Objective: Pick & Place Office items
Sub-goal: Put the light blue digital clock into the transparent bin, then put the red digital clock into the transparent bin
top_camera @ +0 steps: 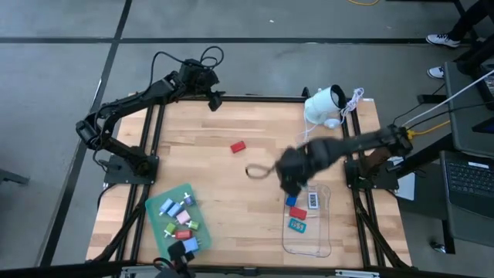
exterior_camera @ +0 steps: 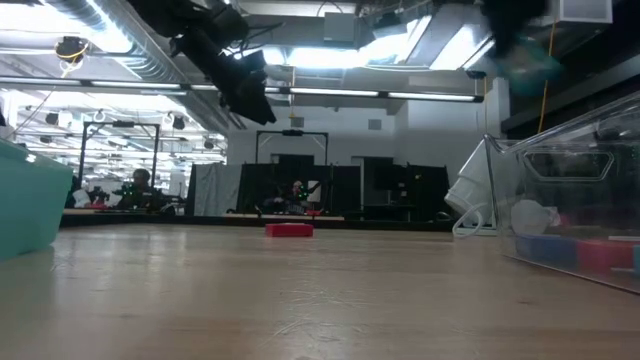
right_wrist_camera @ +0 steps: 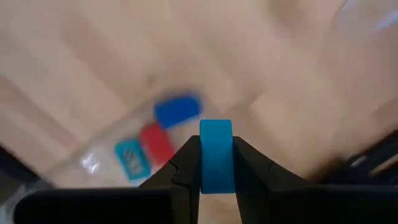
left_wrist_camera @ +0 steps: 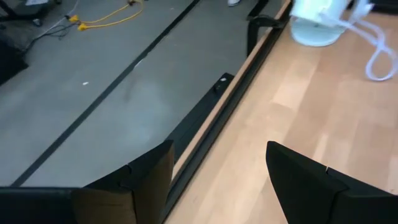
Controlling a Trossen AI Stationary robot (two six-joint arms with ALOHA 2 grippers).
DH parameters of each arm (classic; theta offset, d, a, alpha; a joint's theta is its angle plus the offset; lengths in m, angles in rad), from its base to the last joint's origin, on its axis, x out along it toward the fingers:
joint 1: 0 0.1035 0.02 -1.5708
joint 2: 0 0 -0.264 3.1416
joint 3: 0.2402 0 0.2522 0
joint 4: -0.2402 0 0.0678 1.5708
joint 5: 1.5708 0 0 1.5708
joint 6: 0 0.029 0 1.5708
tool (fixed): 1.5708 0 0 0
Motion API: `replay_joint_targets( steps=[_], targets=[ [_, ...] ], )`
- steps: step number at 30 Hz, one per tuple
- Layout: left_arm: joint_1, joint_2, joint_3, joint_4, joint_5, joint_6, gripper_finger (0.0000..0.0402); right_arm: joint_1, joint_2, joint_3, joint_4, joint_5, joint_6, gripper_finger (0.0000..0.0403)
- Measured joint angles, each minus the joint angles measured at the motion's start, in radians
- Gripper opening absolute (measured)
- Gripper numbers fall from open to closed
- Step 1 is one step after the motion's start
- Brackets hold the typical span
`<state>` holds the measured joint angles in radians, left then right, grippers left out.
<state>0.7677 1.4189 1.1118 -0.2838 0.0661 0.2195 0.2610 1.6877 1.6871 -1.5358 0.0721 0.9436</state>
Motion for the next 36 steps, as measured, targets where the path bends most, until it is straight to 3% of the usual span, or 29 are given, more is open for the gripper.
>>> replay_joint_targets(
  steps=[10, 18, 29, 36],
  targets=[
    [0.000, 0.000, 0.000, 0.022, 0.027, 0.008, 0.0249, 0.224, -0.025, -0.383, 0.507, -0.226, 0.398, 0.0064],
    [0.000, 0.000, 0.000, 0.021, 0.040, -0.026, 0.0248, 0.295, -0.025, -0.473, 0.553, -0.279, 0.522, 0.0069],
    [0.000, 0.001, 0.000, 0.018, 0.042, -0.076, 0.0248, 0.298, -0.025, -0.473, 0.519, -0.274, 0.503, 0.0240],
    [-0.010, 0.017, 0.000, -0.034, 0.182, -0.172, 0.0248, 0.272, -0.059, -0.473, 0.533, -0.216, 0.388, 0.0265]
  ],
)
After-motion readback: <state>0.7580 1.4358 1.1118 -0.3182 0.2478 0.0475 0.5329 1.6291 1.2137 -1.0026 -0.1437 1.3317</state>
